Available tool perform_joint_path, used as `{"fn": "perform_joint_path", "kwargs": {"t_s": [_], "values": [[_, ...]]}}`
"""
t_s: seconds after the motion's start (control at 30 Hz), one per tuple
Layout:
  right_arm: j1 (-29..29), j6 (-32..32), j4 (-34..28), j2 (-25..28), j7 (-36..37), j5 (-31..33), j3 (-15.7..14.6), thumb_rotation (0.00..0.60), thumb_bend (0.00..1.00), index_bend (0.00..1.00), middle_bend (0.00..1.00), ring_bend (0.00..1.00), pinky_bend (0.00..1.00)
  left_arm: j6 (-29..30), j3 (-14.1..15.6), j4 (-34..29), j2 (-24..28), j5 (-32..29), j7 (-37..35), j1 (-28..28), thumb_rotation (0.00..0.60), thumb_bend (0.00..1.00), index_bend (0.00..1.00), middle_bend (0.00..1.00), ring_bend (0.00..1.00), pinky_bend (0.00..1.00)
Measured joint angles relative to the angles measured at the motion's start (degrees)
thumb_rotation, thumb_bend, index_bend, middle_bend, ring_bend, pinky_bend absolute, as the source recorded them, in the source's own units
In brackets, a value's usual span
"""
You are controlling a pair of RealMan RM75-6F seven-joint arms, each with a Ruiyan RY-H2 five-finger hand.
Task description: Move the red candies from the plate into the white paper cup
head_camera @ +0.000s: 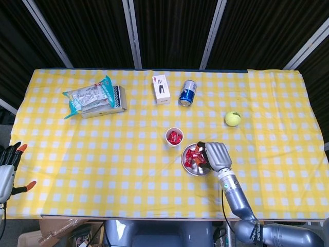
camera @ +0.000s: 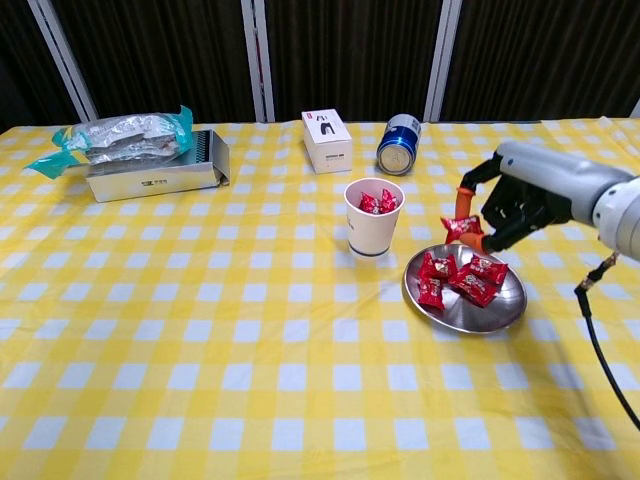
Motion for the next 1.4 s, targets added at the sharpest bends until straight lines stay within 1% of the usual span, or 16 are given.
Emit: {"fn": "perform_joint_path", "kwargs": {"t_s": [0.07, 0.2, 0.33, 0.43, 0.67, 1.13, 1.23, 1.4], "values": [[0.5, 0.1, -1.3, 1.2, -0.2, 0.3, 1.4, 0.6, 0.58, 0.61, 0.86, 0.85, 0.95, 0.0, 0.0, 0.0, 0.0, 0.0, 0.0, 0.0, 0.6, 0.07, 0.0, 0.0, 0.0, 0.0], [2.0, -0.4, -2.1, 1.9, -0.6, 2.1, 3.5, 0.6, 0.59, 0.61, 0.87, 0.85, 0.95, -0.3, 0.0, 0.0, -0.1, -0.1, 0.0, -0.1, 0.6, 0.07, 0.0, 0.0, 0.0, 0.0], [4.2, -1.5, -1.5, 1.4, -1.5, 4.1, 5.2, 0.6, 0.59, 0.61, 0.86, 0.85, 0.95, -0.4, -0.1, -0.1, 0.0, -0.1, -0.1, -0.2, 0.6, 0.07, 0.0, 0.0, 0.0, 0.0], [5.9, -2.3, -0.1, 0.3, -2.2, 5.7, 5.8, 0.6, 0.59, 0.61, 0.87, 0.85, 0.95, -0.6, -0.1, -0.3, 0.1, -0.4, -0.2, -0.3, 0.6, 0.07, 0.0, 0.0, 0.0, 0.0], [9.6, -4.3, 3.8, -3.0, -3.6, 8.7, 6.9, 0.6, 0.58, 0.61, 0.86, 0.85, 0.95, -1.4, -0.1, -0.3, 0.4, -1.0, -0.8, -0.4, 0.6, 0.07, 0.0, 0.0, 0.0, 0.0], [14.7, -6.4, 13.5, -9.6, -4.9, 12.7, 7.2, 0.6, 0.59, 0.61, 0.86, 0.85, 0.95, -1.7, -0.1, -0.7, 0.9, -1.3, -1.8, -0.4, 0.6, 0.07, 0.0, 0.0, 0.0, 0.0], [15.5, -6.4, 15.3, -10.9, -5.2, 13.3, 7.1, 0.6, 0.58, 0.56, 0.87, 0.85, 0.95, -1.6, -0.1, -0.9, 1.1, -1.2, -1.8, -0.4, 0.6, 0.07, 0.0, 0.0, 0.0, 0.0], [16.2, -5.8, 17.0, -12.1, -5.9, 13.9, 7.0, 0.6, 0.51, 0.41, 0.86, 0.85, 0.95, -1.7, -0.1, -0.7, 1.0, -1.3, -2.0, -0.4, 0.6, 0.07, 0.0, 0.0, 0.0, 0.0]]}}
